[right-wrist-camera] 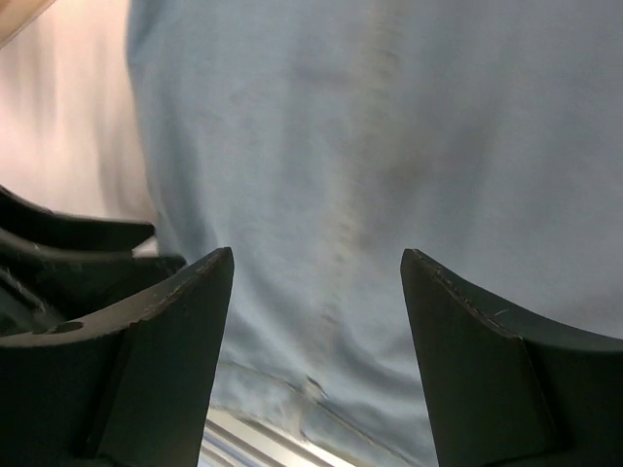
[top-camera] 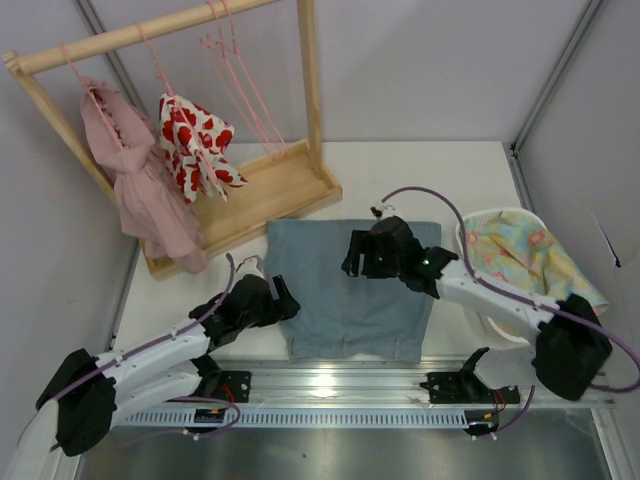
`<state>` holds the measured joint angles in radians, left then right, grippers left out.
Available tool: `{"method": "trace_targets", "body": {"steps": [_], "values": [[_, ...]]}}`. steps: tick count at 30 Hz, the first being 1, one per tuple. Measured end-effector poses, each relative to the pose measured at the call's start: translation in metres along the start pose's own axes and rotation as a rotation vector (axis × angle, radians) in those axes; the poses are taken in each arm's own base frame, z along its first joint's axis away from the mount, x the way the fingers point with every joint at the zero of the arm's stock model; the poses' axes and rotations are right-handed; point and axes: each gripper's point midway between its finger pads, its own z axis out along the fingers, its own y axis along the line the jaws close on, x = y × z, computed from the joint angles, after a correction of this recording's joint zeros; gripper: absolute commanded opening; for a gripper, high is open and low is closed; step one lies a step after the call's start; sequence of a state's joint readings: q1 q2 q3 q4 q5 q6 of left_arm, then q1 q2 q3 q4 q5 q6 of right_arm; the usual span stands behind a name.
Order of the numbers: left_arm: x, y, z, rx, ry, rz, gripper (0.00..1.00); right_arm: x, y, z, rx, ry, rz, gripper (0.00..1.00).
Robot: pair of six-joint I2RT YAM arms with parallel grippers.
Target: Place the skirt on the hanger
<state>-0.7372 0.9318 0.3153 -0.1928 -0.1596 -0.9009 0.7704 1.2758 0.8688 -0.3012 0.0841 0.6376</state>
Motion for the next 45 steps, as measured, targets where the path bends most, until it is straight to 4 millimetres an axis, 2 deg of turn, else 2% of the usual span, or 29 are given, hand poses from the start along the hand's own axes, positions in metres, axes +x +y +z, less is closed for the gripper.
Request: {"method": "trace_targets", "body": {"steps": [9, 13, 16, 20, 24, 30, 38, 40, 41, 43, 44, 45], "values": [[0.031, -0.002, -0.024, 0.099, 0.025, -0.092, 0.86, -0.022, 0.083, 0.083, -0.100, 0.014, -0.076, 0.74], [0.040, -0.004, -0.029, 0.105, 0.042, -0.142, 0.85, -0.033, 0.119, 0.127, -0.142, 0.015, -0.089, 0.74], [0.045, -0.005, -0.031, 0.111, 0.053, -0.168, 0.84, -0.026, 0.136, 0.156, -0.159, 0.033, -0.104, 0.74], [0.050, -0.006, -0.034, 0.111, 0.068, -0.183, 0.84, 0.000, 0.145, 0.181, -0.159, 0.083, -0.124, 0.75], [0.056, -0.007, -0.037, 0.117, 0.085, -0.197, 0.81, 0.020, 0.150, 0.193, -0.153, 0.119, -0.137, 0.75], [0.062, -0.009, -0.038, 0.145, 0.092, -0.222, 0.74, 0.008, 0.167, 0.210, -0.173, 0.085, -0.126, 0.75], [0.065, -0.010, -0.036, 0.150, 0.099, -0.220, 0.69, -0.005, 0.171, 0.220, -0.156, 0.040, -0.116, 0.67], [0.065, -0.010, -0.035, 0.148, 0.098, -0.222, 0.66, -0.007, 0.169, 0.224, -0.146, 0.031, -0.114, 0.59], [0.065, -0.010, -0.035, 0.146, 0.097, -0.222, 0.63, -0.008, 0.167, 0.225, -0.141, 0.029, -0.114, 0.49], [0.065, -0.008, -0.034, 0.139, 0.094, -0.228, 0.50, -0.008, 0.164, 0.228, -0.132, 0.028, -0.115, 0.40], [0.066, -0.005, -0.032, 0.129, 0.092, -0.228, 0.44, -0.008, 0.162, 0.229, -0.126, 0.028, -0.113, 0.29], [0.067, -0.003, -0.031, 0.125, 0.091, -0.231, 0.32, -0.009, 0.159, 0.231, -0.122, 0.027, -0.114, 0.22]]}}
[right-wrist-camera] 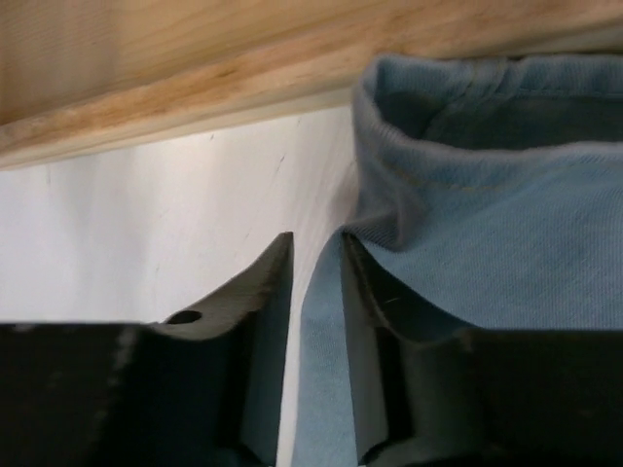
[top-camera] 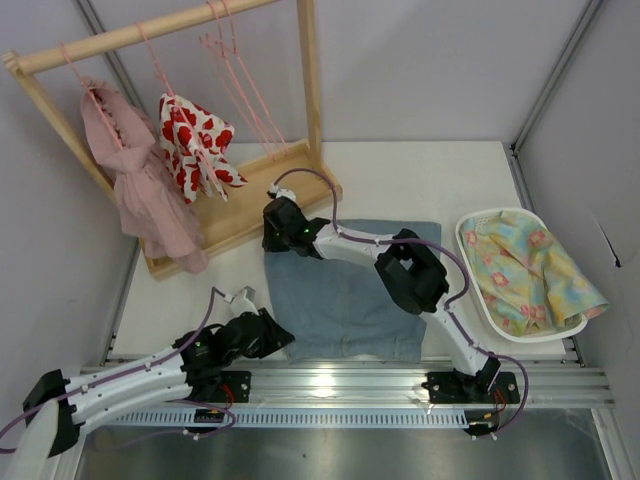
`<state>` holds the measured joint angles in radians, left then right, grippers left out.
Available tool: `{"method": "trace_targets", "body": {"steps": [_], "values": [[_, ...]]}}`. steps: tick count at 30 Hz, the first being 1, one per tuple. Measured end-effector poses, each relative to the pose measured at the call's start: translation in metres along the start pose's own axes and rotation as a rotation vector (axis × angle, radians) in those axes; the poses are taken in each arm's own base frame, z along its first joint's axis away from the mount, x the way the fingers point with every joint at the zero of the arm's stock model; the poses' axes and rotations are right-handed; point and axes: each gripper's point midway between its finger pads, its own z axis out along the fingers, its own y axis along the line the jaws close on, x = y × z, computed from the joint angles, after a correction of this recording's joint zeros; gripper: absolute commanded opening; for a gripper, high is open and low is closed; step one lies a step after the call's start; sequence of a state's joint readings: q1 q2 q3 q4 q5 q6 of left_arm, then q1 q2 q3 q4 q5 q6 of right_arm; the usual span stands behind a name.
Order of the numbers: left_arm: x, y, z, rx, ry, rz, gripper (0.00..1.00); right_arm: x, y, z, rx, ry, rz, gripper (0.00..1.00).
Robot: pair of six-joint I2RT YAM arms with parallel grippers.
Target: Place the skirt on the hanger
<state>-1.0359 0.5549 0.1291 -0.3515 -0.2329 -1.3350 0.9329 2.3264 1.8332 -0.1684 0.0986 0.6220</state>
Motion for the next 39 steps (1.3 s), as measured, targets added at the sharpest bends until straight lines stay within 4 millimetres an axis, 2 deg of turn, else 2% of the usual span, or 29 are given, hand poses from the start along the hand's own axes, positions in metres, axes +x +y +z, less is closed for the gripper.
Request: {"method": "trace_targets", "body": {"steps": [2, 4, 8, 13, 16, 19, 23, 25, 30, 35, 39], "values": [[0.001, 0.007, 0.002, -0.018, 0.001, 0.001, 0.24, -0.001, -0.005, 0.002, 0.007, 0.000, 0.009, 0.09], [0.002, 0.009, 0.002, -0.022, -0.001, 0.001, 0.19, -0.004, -0.010, 0.004, 0.009, 0.001, 0.018, 0.02], [0.001, 0.011, 0.003, -0.031, -0.004, 0.003, 0.00, -0.010, -0.016, 0.004, 0.009, -0.004, 0.032, 0.00], [-0.008, 0.016, 0.000, -0.082, -0.041, 0.031, 0.00, -0.017, -0.024, 0.004, 0.012, -0.009, 0.022, 0.00], [-0.020, 0.020, -0.007, -0.136, -0.083, 0.082, 0.00, -0.022, -0.023, 0.000, 0.008, -0.018, 0.013, 0.00], [-0.036, 0.015, -0.016, -0.163, -0.131, 0.129, 0.00, -0.031, -0.020, -0.011, -0.001, -0.033, 0.007, 0.00], [-0.045, 0.011, -0.021, -0.169, -0.160, 0.159, 0.00, -0.041, -0.009, -0.021, -0.034, -0.052, 0.002, 0.45], [-0.043, 0.014, -0.019, -0.175, -0.154, 0.166, 0.00, -0.042, -0.005, -0.023, -0.044, -0.055, -0.007, 0.55], [-0.026, 0.031, -0.007, -0.171, -0.099, 0.166, 0.00, -0.029, 0.008, -0.024, -0.047, -0.043, -0.041, 0.56], [-0.010, 0.016, 0.000, -0.057, -0.048, 0.153, 0.00, -0.012, 0.019, -0.026, -0.046, -0.022, -0.063, 0.56], [0.009, 0.007, -0.002, 0.005, 0.016, 0.189, 0.00, -0.004, 0.011, -0.024, -0.018, -0.011, -0.067, 0.57]]}}
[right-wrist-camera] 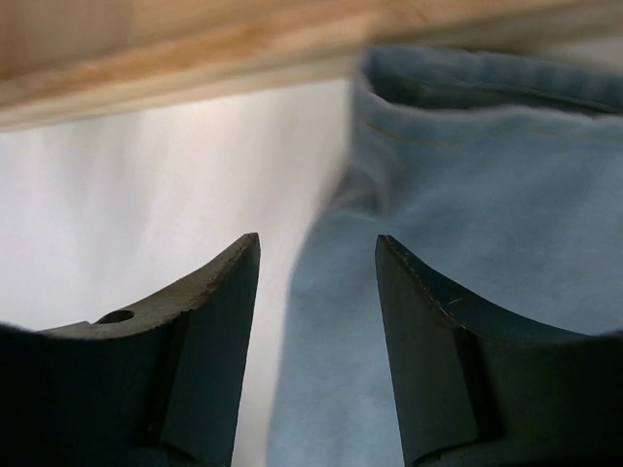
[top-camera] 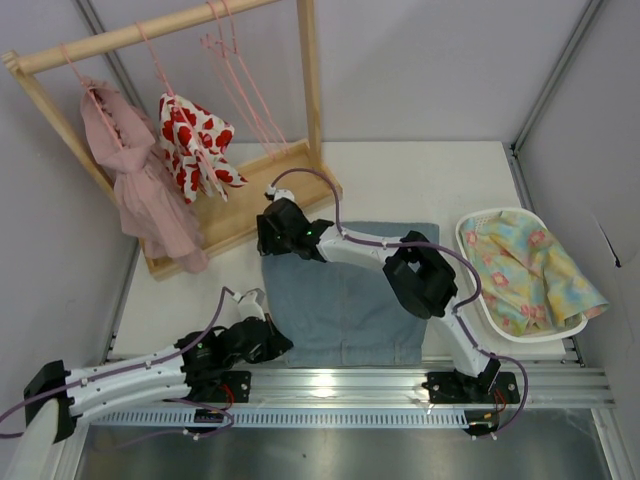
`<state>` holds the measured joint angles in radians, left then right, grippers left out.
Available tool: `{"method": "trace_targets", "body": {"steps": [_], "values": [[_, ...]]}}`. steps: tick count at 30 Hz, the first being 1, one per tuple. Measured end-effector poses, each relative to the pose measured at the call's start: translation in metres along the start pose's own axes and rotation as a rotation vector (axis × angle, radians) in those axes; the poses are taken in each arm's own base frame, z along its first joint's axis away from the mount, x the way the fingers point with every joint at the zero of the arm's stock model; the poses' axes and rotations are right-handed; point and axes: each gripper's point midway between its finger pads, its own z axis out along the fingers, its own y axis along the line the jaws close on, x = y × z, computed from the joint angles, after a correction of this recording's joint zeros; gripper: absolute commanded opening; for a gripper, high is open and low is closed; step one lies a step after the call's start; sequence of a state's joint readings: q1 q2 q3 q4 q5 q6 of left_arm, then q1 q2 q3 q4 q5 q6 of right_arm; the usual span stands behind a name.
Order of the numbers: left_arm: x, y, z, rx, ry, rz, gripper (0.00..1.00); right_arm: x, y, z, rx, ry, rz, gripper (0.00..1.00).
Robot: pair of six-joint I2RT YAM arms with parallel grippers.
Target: Place the skirt on the hanger
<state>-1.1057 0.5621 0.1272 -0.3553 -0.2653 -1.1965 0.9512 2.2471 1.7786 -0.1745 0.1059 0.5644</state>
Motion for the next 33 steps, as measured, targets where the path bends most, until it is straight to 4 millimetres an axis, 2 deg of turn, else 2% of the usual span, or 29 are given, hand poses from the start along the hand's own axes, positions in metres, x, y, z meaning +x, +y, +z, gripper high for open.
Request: {"method": "trace_targets", "body": {"steps": [6, 10, 13, 15, 19, 23, 27, 30, 33], "values": [[0.009, -0.003, -0.002, 0.010, 0.028, 0.022, 0.00, 0.029, -0.034, 0.002, 0.072, 0.070, 0.000, 0.62], [0.006, 0.000, -0.003, -0.019, 0.013, 0.010, 0.00, 0.045, -0.057, -0.019, 0.096, 0.126, -0.001, 0.67], [0.000, 0.004, -0.004, -0.048, -0.009, 0.011, 0.00, 0.046, -0.067, -0.048, 0.099, 0.134, -0.003, 0.71], [-0.007, 0.005, -0.004, -0.074, -0.026, 0.010, 0.00, 0.042, -0.074, -0.078, 0.104, 0.117, 0.004, 0.73], [-0.033, 0.008, 0.001, -0.139, -0.073, 0.000, 0.00, 0.032, -0.082, -0.142, 0.097, 0.037, 0.021, 0.77], [-0.058, 0.009, 0.007, -0.199, -0.098, 0.045, 0.00, 0.039, -0.101, -0.187, 0.117, -0.021, 0.048, 0.79], [-0.088, -0.010, 0.009, -0.209, -0.112, 0.142, 0.00, 0.070, -0.137, -0.209, 0.192, -0.007, 0.087, 0.79], [-0.115, -0.039, 0.005, -0.167, -0.147, 0.224, 0.00, 0.101, -0.166, -0.216, 0.261, 0.039, 0.124, 0.78], [-0.144, -0.072, -0.001, -0.111, -0.192, 0.292, 0.00, 0.133, -0.181, -0.227, 0.293, 0.082, 0.149, 0.78]]}}
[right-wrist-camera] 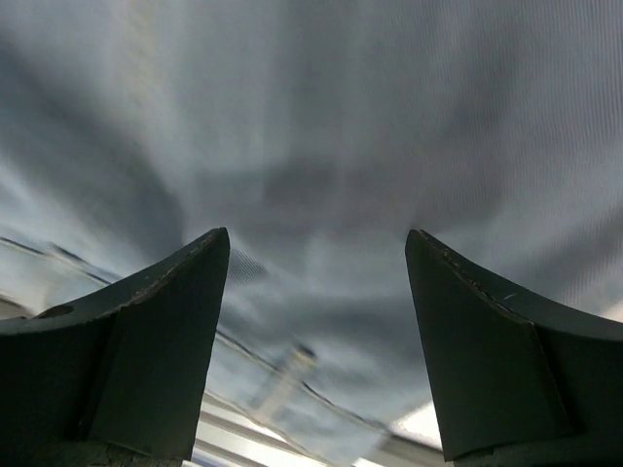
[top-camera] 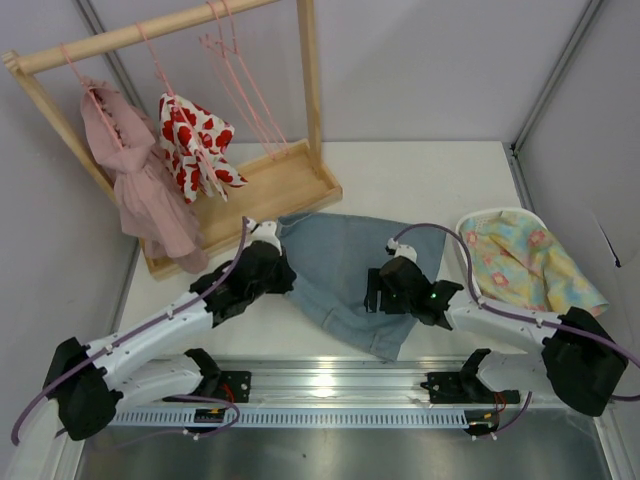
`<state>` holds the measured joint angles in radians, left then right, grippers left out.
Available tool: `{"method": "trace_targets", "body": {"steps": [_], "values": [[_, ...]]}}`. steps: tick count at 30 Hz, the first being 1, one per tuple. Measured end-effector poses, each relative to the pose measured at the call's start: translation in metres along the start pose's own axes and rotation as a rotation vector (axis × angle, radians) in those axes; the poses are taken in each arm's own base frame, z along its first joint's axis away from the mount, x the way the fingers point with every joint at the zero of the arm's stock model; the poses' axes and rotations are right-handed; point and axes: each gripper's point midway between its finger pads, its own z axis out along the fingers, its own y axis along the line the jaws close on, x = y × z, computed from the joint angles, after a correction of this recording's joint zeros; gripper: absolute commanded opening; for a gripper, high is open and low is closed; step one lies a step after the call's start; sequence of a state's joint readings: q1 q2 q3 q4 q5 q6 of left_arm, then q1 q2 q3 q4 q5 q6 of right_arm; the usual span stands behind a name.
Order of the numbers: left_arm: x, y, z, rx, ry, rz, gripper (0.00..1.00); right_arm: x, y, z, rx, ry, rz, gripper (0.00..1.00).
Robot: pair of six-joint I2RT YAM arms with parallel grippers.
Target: Place the skirt on the hanger
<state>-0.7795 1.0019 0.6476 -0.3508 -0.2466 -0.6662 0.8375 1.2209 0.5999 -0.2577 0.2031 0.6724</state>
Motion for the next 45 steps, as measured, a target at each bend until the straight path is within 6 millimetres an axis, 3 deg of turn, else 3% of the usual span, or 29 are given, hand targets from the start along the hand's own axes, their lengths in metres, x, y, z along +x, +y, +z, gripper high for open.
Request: {"method": "trace_targets", "body": {"steps": [4, 10, 20, 22, 26, 28, 31, 35, 37, 40, 41, 42, 44, 45], "values": [[-0.030, -0.018, 0.010, 0.030, -0.022, 0.066, 0.00, 0.019, -0.013, -0.009, 0.008, 0.005, 0.021, 0.76], [-0.027, -0.035, 0.036, 0.061, 0.075, 0.156, 0.00, 0.044, -0.023, -0.010, 0.017, 0.014, 0.068, 0.72], [-0.081, -0.104, 0.022, 0.257, 0.007, 0.236, 0.00, 0.074, 0.024, -0.018, -0.119, 0.014, 0.115, 0.67], [-0.080, -0.119, 0.023, 0.289, 0.014, 0.271, 0.00, 0.080, 0.032, -0.020, -0.132, 0.020, 0.118, 0.67], [-0.059, -0.143, 0.028, 0.328, 0.061, 0.342, 0.00, 0.088, 0.039, -0.025, -0.135, 0.048, 0.116, 0.69], [-0.049, -0.142, 0.034, 0.302, 0.090, 0.357, 0.00, 0.089, 0.037, -0.030, -0.112, 0.062, 0.101, 0.71], [-0.049, -0.123, 0.047, 0.206, 0.107, 0.320, 0.00, 0.078, 0.034, -0.044, -0.088, 0.050, 0.082, 0.74], [-0.054, -0.087, 0.062, 0.068, 0.094, 0.222, 0.00, 0.038, 0.049, -0.079, -0.166, -0.055, 0.076, 0.75], [-0.047, -0.068, 0.068, -0.001, 0.098, 0.185, 0.01, 0.022, 0.057, -0.094, -0.214, -0.102, 0.073, 0.76], [-0.033, -0.048, 0.071, -0.079, 0.117, 0.149, 0.25, 0.017, 0.060, -0.100, -0.237, -0.119, 0.040, 0.77], [-0.031, -0.041, 0.071, -0.104, 0.115, 0.135, 0.61, 0.019, 0.060, -0.099, -0.238, -0.111, 0.022, 0.77], [-0.029, -0.035, 0.070, -0.129, 0.112, 0.127, 0.77, 0.022, 0.060, -0.097, -0.236, -0.103, -0.003, 0.78], [-0.028, -0.024, 0.064, -0.165, 0.096, 0.096, 0.94, 0.034, 0.063, -0.092, -0.240, -0.081, -0.059, 0.80], [-0.029, -0.019, 0.059, -0.178, 0.082, 0.084, 0.97, 0.043, 0.064, -0.090, -0.244, -0.066, -0.097, 0.80]]}}
